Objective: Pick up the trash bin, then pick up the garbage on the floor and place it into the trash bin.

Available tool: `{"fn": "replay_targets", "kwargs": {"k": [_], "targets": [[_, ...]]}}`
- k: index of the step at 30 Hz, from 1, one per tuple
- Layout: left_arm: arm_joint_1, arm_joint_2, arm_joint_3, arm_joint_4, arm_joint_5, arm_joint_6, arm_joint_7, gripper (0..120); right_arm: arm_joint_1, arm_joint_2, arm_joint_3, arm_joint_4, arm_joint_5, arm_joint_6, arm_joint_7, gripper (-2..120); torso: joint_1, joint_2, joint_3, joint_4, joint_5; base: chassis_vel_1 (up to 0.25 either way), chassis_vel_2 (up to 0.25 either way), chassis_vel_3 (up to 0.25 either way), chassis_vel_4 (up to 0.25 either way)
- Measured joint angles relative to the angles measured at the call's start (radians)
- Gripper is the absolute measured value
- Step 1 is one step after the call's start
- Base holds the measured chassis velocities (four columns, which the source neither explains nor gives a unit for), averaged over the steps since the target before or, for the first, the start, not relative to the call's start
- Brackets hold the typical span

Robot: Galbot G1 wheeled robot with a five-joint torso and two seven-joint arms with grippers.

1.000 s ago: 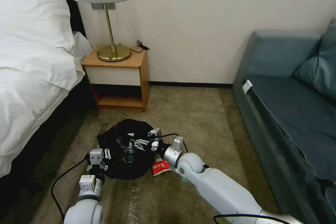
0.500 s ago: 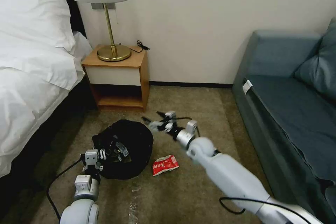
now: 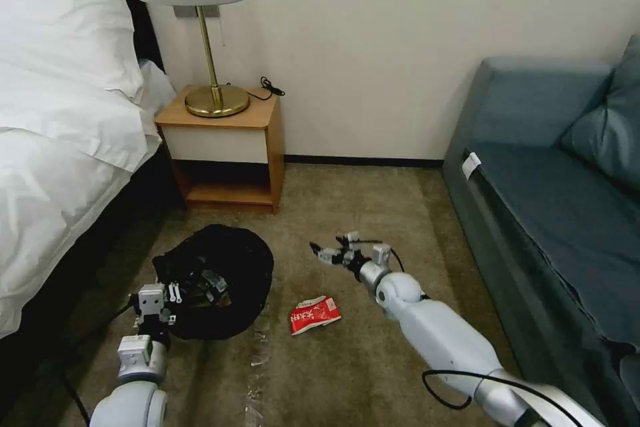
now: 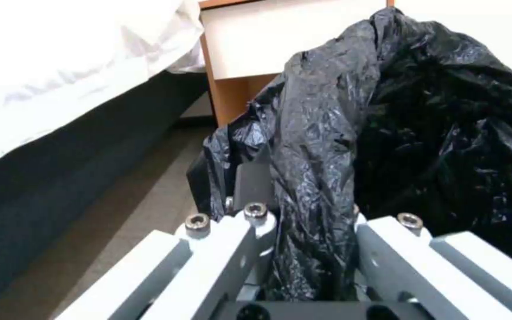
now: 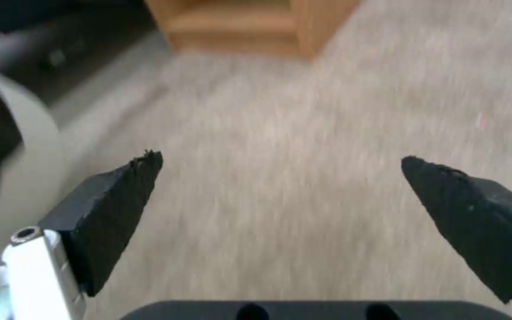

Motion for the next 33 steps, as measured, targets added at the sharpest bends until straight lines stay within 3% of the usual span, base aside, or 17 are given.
{"fn": "replay_targets", "kwargs": {"k": [8,16,33], "targets": [[0.017,-0.011,-0.004,-0.028,0.019,-0.005,0.000,4,-0.135,0.010,-0.009,0.010,-0.051,-0.005,0.000,100,0.000,0.000,0.000,-0.0002,0.0003,0.000,0.000,0.000,0.000],[0.024,-0.029,0.001,-0.012,0.031,-0.031,-0.001,4,-0.220,0.034,0.001,-0.005,-0.109,0.013,-0.013,100,0.000,0.000,0.000,-0.0001,0.0002,0.000,0.000,0.000,0.000],[0.035,-0.035,0.000,-0.007,0.028,-0.059,-0.001,4,-0.146,0.121,-0.005,-0.165,-0.160,0.070,-0.055,100,0.000,0.000,0.000,0.0001,0.0001,0.000,0.000,0.000,0.000]]}}
